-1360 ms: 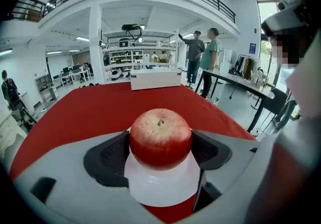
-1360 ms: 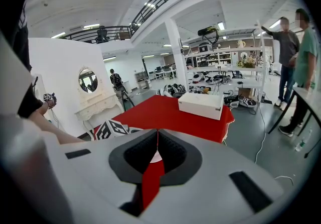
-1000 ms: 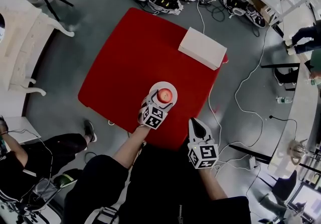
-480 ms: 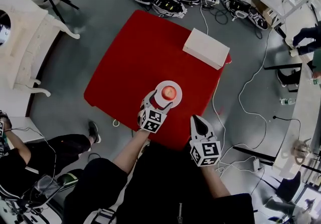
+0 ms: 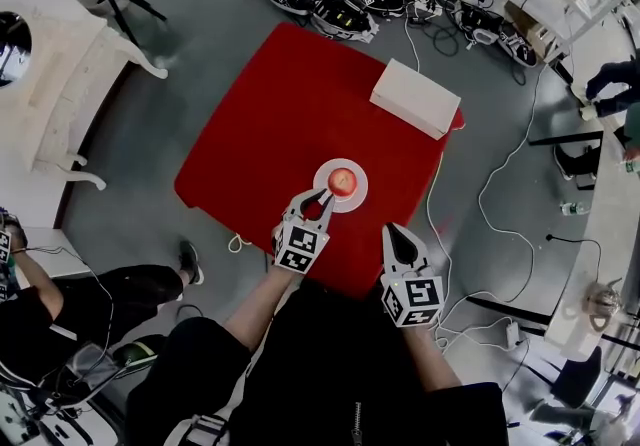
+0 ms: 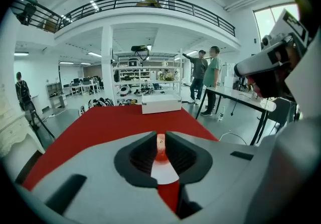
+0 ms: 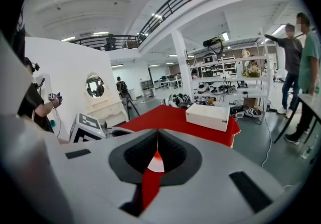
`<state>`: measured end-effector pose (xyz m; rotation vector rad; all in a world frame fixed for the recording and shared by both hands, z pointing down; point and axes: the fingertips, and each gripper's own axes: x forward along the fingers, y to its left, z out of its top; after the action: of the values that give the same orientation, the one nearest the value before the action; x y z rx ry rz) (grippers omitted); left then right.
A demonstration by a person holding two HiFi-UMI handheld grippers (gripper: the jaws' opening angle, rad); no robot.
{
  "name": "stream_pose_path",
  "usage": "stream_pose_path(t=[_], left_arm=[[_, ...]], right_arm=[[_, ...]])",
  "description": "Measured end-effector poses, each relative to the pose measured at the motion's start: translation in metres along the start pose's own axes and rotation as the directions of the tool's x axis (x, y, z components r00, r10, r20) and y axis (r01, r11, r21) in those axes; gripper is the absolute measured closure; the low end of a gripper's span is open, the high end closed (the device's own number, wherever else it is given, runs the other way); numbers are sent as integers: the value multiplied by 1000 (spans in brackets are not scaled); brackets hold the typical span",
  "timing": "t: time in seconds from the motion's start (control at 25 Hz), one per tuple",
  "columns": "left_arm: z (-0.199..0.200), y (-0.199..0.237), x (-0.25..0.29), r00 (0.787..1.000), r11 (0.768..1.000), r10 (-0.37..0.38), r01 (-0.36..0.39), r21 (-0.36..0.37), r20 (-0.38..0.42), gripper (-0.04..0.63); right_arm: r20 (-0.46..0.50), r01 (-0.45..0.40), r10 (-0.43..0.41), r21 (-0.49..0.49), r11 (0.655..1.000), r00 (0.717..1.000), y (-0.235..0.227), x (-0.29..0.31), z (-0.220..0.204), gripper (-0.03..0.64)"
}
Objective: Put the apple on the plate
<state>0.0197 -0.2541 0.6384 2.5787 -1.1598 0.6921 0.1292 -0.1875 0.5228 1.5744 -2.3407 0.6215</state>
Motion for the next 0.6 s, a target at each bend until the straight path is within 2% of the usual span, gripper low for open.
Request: stream_pose_path(t=[0.04, 0.08, 0.32, 0.6], left_arm=[[3, -1, -6, 1000, 1000, 4, -4, 6, 5, 565], [6, -2, -11, 1000, 1000, 2, -2, 12, 10, 585], [28, -11, -45, 997, 999, -40, 38, 34, 59, 589], [27, -14, -68, 997, 999, -44, 42, 26, 60, 589]], right_arm=[[5, -3, 3, -3, 1000, 1000, 2, -1, 2, 604], [9, -5, 5, -6, 1000, 1000, 3, -1, 3, 604], [22, -7, 8, -20, 1000, 1000, 11, -3, 5, 606], [23, -1, 1, -24, 1000, 1000, 23, -5, 4, 606]])
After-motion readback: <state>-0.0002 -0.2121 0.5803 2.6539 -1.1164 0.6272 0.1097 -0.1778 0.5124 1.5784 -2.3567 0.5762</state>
